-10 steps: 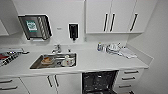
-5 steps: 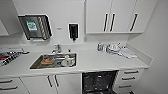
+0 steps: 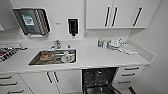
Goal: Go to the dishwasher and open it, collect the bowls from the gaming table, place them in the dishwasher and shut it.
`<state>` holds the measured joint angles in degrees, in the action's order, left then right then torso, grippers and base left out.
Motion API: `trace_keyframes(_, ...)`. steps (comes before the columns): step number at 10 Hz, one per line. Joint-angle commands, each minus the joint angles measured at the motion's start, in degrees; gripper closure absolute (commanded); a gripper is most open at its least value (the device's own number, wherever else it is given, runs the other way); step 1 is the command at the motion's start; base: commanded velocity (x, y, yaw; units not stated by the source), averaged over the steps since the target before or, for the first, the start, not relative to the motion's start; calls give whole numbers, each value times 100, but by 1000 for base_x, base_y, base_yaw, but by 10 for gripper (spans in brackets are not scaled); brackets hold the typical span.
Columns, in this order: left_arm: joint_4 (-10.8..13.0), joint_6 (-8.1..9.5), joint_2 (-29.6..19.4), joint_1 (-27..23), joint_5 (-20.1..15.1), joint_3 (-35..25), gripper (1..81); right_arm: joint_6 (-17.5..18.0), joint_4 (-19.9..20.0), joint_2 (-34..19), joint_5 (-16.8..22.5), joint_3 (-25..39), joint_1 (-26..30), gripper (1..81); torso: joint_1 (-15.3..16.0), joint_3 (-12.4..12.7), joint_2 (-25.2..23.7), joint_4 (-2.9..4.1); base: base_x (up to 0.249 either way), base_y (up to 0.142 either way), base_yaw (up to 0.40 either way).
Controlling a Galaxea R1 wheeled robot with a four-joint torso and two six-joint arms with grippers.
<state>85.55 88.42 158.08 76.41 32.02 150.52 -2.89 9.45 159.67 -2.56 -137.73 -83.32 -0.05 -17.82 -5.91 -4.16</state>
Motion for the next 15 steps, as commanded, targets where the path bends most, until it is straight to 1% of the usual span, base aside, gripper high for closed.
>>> trace_keyframes(1, -206, 0, -276, -464, 436, 22, 811, 43, 48, -117, 353, 81, 223, 811, 5, -290, 0, 0, 0, 0, 0)
trace_keyframes(3, -241, 26, -461, -753, 867, 22, 811, 52, 48, -117, 344, 81, 223, 811, 5, -548, 0, 0, 0, 0, 0)
trace_keyframes(4, -241, 43, -635, -912, 1197, 22, 811, 52, 48, -126, 344, 81, 223, 811, 5, -668, 2, 0, 0, 0, 0)
trace_keyframes(5, -241, 218, -838, -1062, 1603, 39, 811, 52, 48, -117, 344, 81, 223, 811, 5, -790, 2, 0, 0, 0, 0)
trace_keyframes(6, -232, 378, -997, -1202, 1921, 39, 811, 52, 48, -108, 344, 89, 232, 811, 6, -597, 2, 0, 0, 0, 0)
trace_keyframes(8, -206, 851, -1225, -1535, 2632, 48, 811, 52, 48, -82, 344, 98, 241, 811, 10, -719, 6, 0, 0, 0, 0)
trace_keyframes(9, -162, 1009, -1217, -1703, 2721, 22, 811, 52, 48, -82, 344, 98, 241, 811, 10, -724, 9, 0, 0, 0, 0)
trace_keyframes(10, -153, 1107, -1146, -1826, 2739, 4, 811, 60, 48, -82, 344, 89, 250, 811, 13, -724, 9, 0, 0, 0, 0)
trace_keyframes(11, -48, 1178, -1006, -1958, 2774, -84, 811, 60, 48, -91, 344, 72, 250, 811, 13, -724, 9, 0, 0, 0, 0)
trace_keyframes(12, 93, 1186, -839, -2055, 2721, -136, 811, 69, 48, -100, 344, 63, 250, 811, 13, -726, 11, 0, 0, 0, 0)
trace_keyframes(14, 225, 1186, -645, -2379, 2704, -136, 811, 69, 48, -91, 344, 63, 267, 811, 15, -726, 11, 0, 0, 0, 0)
trace_keyframes(15, 313, 1336, -619, -2624, 2704, -136, 811, 78, 48, -91, 344, 63, 267, 811, 15, -728, 11, 0, 0, 0, 0)
